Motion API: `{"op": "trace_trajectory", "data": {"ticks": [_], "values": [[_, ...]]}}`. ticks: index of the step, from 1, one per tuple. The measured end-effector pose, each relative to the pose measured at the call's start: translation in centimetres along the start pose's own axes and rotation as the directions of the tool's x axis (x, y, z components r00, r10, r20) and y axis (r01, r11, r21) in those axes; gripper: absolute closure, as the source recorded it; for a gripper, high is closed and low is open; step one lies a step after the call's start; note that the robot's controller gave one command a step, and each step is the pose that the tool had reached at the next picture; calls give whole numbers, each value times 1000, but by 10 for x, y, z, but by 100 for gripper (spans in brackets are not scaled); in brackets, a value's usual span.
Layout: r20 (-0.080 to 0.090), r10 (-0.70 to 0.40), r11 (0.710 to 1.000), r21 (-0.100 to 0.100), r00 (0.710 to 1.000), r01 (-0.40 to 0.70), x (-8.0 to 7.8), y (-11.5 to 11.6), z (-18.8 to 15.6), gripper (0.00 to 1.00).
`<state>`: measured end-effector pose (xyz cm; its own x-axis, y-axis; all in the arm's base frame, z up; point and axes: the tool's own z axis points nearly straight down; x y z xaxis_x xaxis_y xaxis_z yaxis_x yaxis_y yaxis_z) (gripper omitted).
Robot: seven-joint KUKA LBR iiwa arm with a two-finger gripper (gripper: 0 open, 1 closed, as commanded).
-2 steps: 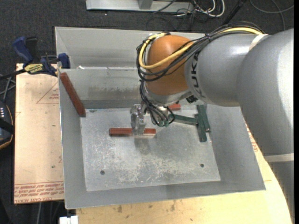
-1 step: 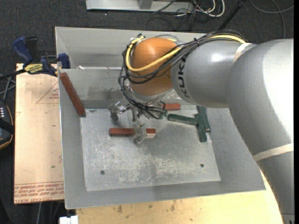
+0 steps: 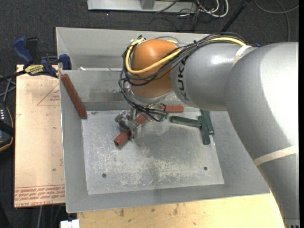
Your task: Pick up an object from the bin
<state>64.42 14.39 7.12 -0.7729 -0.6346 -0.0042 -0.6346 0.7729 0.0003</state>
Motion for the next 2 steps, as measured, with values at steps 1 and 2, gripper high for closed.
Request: {"op": "trace_trajectory", "data": {"ticks": [1,2], "values": [[0,0,1000,0,1000,0,0,0,0,100],[6,21,1000,4,1000,-21,19,-3,-170,100]]}}
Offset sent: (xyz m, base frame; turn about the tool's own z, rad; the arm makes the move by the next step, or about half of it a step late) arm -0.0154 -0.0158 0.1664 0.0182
